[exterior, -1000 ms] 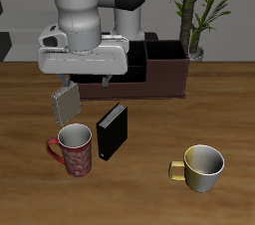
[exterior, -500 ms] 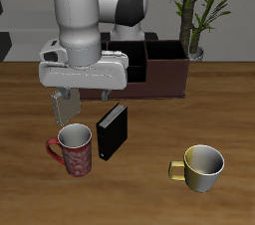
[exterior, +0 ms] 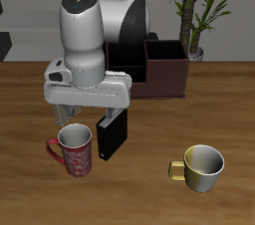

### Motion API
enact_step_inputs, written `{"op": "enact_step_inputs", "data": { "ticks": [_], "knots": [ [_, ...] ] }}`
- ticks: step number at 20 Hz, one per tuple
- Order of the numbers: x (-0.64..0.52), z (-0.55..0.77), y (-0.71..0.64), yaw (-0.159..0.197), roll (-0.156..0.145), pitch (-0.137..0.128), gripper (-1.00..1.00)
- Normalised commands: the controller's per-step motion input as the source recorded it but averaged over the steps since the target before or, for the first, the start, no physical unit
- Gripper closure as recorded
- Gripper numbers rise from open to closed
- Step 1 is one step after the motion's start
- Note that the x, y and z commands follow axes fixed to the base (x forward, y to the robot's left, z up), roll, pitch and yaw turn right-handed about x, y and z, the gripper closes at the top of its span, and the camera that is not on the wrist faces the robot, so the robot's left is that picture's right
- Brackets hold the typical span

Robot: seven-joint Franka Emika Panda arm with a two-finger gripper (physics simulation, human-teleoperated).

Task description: Place the red mug into the back desk caddy's right compartment

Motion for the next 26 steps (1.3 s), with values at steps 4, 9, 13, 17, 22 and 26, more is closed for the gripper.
{"op": "enact_step_inputs", "data": {
  "ticks": [4, 9, 13, 17, 22, 26],
  "knots": [
    [0.09, -0.18, 0.03, -0.013, -0.005, 0.020, -1.00],
    [0.06, -0.20, 0.02, -0.009, 0.001, 0.026, -1.00],
    [0.08, -0.26, 0.02, -0.014, 0.004, 0.032, -1.00],
    [0.05, -0.29, -0.02, -0.014, -0.004, 0.040, -1.00],
    [0.03, -0.32, -0.06, -0.001, -0.013, 0.034, -1.00],
    [-0.01, -0.19, 0.00, -0.004, 0.005, 0.010, -1.00]
  ]
}}
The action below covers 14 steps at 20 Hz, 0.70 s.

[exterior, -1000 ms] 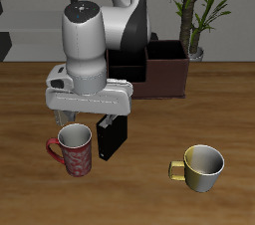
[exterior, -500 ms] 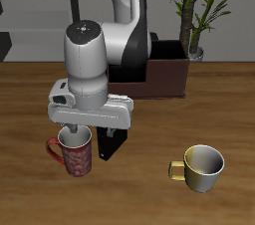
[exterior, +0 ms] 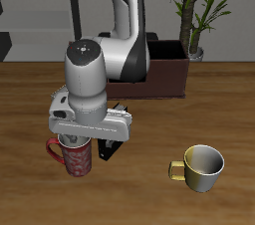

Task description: Place the red mug into the back desk caddy's right compartment

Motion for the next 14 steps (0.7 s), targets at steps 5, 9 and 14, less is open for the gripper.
{"op": "enact_step_inputs", "data": {
  "ticks": [5, 9, 14],
  "knots": [
    [0.04, -0.34, -0.10, -0.028, -0.009, 0.048, -1.00],
    [0.01, -0.25, -0.13, -0.013, -0.039, 0.034, 1.00],
    [-0.04, -0.03, -0.01, 0.009, 0.004, -0.001, 1.00]
  ]
}}
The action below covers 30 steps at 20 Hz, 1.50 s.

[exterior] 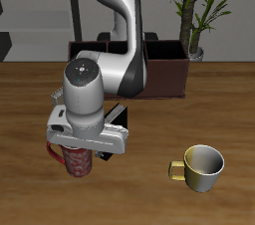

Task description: Place the red mug into the back desk caddy's right compartment

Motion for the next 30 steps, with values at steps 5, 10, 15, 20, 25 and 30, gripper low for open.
{"op": "enact_step_inputs", "data": {
  "ticks": [5, 10, 15, 20, 25, 30],
  "knots": [
    [-0.02, 0.15, -0.06, 0.009, -0.014, -0.028, 1.00],
    [-0.03, 0.36, -0.08, 0.022, -0.022, -0.051, 1.00],
    [-0.09, 0.61, 0.04, 0.027, 0.005, -0.081, 1.00],
    [-0.20, 0.66, 0.10, 0.019, -0.005, -0.093, 1.00],
    [-0.35, 0.81, 0.00, 0.017, -0.035, -0.106, 1.00],
    [-0.32, 0.55, -0.03, 0.023, -0.014, -0.072, 1.00]
  ]
}}
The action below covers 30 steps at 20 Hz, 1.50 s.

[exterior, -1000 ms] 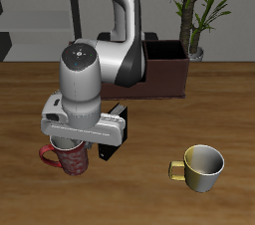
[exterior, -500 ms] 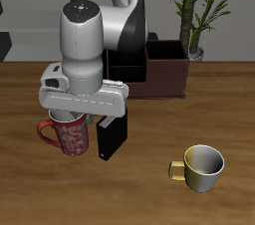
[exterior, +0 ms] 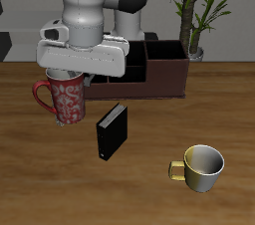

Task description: Place the red mug into the back desk caddy's right compartment

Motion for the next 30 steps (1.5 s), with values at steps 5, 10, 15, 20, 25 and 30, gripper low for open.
{"op": "enact_step_inputs", "data": {
  "ticks": [5, 10, 15, 20, 25, 30],
  "knots": [
    [-0.42, 0.50, 0.05, 0.011, -0.023, -0.065, 1.00],
    [-0.51, 0.33, 0.15, 0.002, -0.007, -0.015, 1.00],
    [-0.50, 0.30, 0.19, -0.012, -0.002, -0.024, 1.00],
    [-0.33, 0.05, 0.15, -0.028, -0.010, -0.004, 1.00],
    [-0.36, -0.07, 0.32, -0.030, 0.020, -0.004, 1.00],
    [-0.24, -0.21, 0.32, -0.007, 0.008, 0.036, 1.00]
  ]
}}
